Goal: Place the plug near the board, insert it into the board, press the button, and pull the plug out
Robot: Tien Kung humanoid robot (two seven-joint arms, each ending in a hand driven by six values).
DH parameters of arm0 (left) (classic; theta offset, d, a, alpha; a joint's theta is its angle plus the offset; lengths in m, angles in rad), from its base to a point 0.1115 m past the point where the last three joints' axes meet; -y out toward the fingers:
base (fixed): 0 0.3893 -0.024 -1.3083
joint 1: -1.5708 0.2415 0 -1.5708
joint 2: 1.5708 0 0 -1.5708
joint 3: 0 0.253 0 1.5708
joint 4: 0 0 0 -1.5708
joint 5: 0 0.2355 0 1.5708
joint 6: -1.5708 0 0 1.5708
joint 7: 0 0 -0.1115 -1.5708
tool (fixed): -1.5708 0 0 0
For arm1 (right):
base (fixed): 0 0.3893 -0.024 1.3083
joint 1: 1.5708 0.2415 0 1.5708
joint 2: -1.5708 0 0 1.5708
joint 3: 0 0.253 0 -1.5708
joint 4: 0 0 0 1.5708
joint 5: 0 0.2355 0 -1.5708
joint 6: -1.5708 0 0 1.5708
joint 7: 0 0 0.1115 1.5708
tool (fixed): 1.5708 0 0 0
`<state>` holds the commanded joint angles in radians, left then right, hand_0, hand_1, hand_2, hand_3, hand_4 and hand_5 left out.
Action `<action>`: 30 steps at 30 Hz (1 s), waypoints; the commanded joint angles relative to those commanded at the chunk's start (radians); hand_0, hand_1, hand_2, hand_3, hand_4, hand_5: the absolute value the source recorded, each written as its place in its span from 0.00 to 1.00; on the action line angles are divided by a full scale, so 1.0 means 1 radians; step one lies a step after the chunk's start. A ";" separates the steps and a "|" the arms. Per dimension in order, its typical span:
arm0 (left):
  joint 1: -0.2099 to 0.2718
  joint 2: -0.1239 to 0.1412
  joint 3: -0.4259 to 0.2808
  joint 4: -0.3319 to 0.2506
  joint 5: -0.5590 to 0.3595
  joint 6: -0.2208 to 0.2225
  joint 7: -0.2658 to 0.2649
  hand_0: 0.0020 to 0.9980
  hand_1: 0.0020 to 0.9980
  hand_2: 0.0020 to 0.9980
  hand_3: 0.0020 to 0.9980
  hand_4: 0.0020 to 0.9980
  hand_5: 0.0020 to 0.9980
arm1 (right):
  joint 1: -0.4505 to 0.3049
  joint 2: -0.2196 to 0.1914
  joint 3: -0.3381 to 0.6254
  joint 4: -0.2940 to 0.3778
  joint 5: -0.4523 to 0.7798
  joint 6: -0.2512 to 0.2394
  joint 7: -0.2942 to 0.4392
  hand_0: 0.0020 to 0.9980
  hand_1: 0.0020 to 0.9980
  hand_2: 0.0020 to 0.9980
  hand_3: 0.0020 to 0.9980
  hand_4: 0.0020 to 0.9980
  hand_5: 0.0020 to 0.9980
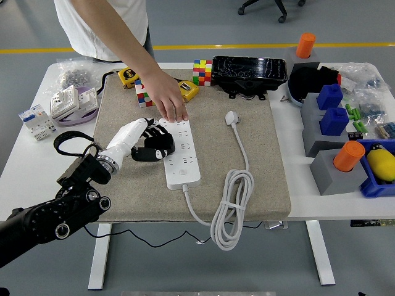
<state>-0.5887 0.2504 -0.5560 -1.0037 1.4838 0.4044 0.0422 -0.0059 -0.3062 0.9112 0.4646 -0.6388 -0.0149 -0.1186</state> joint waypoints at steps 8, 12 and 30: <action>-0.004 0.000 0.007 0.005 -0.001 -0.010 0.013 0.42 0.47 0.51 0.54 0.66 0.01 | -0.002 0.002 0.000 0.000 0.000 0.000 0.000 0.68 0.69 0.69 0.60 0.94 0.53; -0.001 0.000 0.008 0.003 0.003 0.003 -0.005 0.36 0.40 0.43 0.52 0.62 0.00 | -0.001 0.002 0.000 0.000 -0.001 0.000 0.000 0.68 0.69 0.69 0.60 0.94 0.53; 0.020 0.005 -0.015 0.048 -0.043 0.156 -0.228 0.32 0.39 0.41 0.48 0.62 0.00 | -0.002 0.005 0.002 0.000 0.000 0.000 0.000 0.68 0.69 0.69 0.60 0.94 0.53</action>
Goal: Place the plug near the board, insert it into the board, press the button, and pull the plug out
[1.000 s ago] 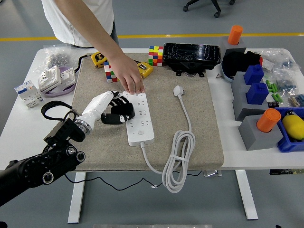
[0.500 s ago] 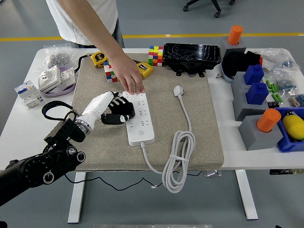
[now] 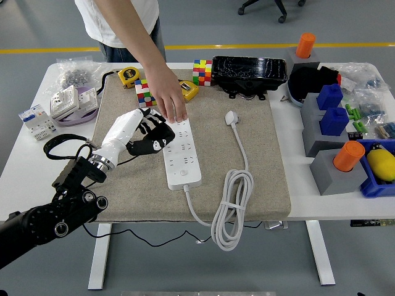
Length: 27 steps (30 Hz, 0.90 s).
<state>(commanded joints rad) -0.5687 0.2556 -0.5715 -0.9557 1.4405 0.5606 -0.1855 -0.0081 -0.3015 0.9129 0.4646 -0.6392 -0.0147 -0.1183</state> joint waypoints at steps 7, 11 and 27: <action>-0.007 0.011 0.013 0.074 0.001 0.001 0.014 0.32 0.39 0.41 0.49 0.63 0.00 | 0.000 0.001 0.001 0.000 0.000 0.000 0.000 0.68 0.69 0.69 0.60 0.94 0.53; -0.009 0.013 0.021 0.098 0.018 0.002 0.028 0.34 0.41 0.43 0.52 0.64 0.00 | 0.001 0.000 0.002 0.000 0.000 0.000 0.000 0.68 0.69 0.69 0.60 0.93 0.53; 0.004 0.014 0.018 0.105 0.072 -0.026 0.082 0.51 0.61 0.57 0.58 0.92 0.01 | -0.001 0.000 0.000 0.000 0.000 0.000 0.000 0.68 0.69 0.69 0.60 0.93 0.53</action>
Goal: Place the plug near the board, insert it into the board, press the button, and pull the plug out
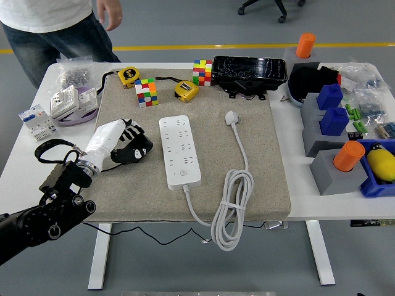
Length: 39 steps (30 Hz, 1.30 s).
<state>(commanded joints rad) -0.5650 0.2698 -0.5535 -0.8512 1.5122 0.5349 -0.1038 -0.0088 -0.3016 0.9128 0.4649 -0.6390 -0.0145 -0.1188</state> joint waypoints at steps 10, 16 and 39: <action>0.029 0.003 -0.064 -0.042 0.003 -0.003 -0.008 0.55 0.67 0.70 0.73 1.00 0.18 | 0.001 0.000 0.003 0.000 -0.001 0.000 0.000 0.68 0.69 0.69 0.60 0.93 0.53; 0.076 0.006 -0.166 -0.118 -0.159 -0.033 -0.078 0.54 0.67 0.64 0.63 0.93 0.17 | -0.001 0.002 0.004 -0.001 -0.002 0.000 0.000 0.68 0.69 0.69 0.60 0.93 0.53; 0.233 0.076 -0.504 -0.325 -0.476 -0.043 -0.132 0.51 0.58 0.55 0.55 0.79 0.22 | 0.047 -0.002 -0.033 -0.010 -0.003 0.000 0.001 0.68 0.69 0.69 0.60 0.93 0.53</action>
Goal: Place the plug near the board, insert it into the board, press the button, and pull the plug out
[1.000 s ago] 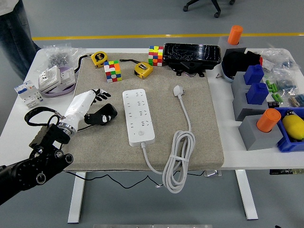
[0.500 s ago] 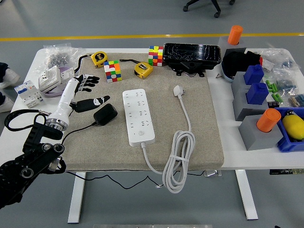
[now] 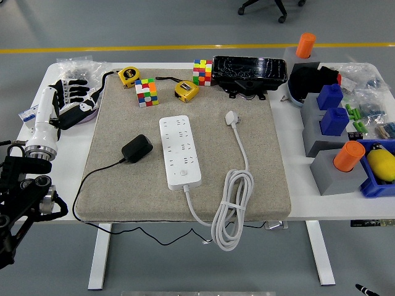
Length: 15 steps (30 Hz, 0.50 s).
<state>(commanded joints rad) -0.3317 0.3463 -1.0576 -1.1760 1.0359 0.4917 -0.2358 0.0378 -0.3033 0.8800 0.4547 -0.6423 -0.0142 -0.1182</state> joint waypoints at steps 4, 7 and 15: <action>0.011 0.000 -0.039 0.002 -0.012 0.001 0.005 0.51 0.58 0.55 0.55 0.79 0.22 | 0.016 0.011 -0.007 -0.013 0.007 0.000 0.002 0.68 0.69 0.69 0.60 0.93 0.53; 0.000 0.006 -0.048 0.004 -0.013 0.001 0.010 0.51 0.58 0.55 0.55 0.79 0.22 | 0.038 0.022 -0.018 -0.023 0.012 0.002 0.001 0.68 0.69 0.69 0.60 0.93 0.53; 0.039 0.005 -0.084 -0.013 0.001 -0.007 0.022 0.50 0.57 0.54 0.55 0.78 0.22 | 0.026 0.022 -0.015 -0.015 0.008 -0.001 0.005 0.68 0.69 0.69 0.60 0.94 0.53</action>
<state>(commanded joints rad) -0.2926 0.3508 -1.1416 -1.1887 1.0373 0.4845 -0.2134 0.0640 -0.2811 0.8654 0.4398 -0.6343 -0.0151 -0.1132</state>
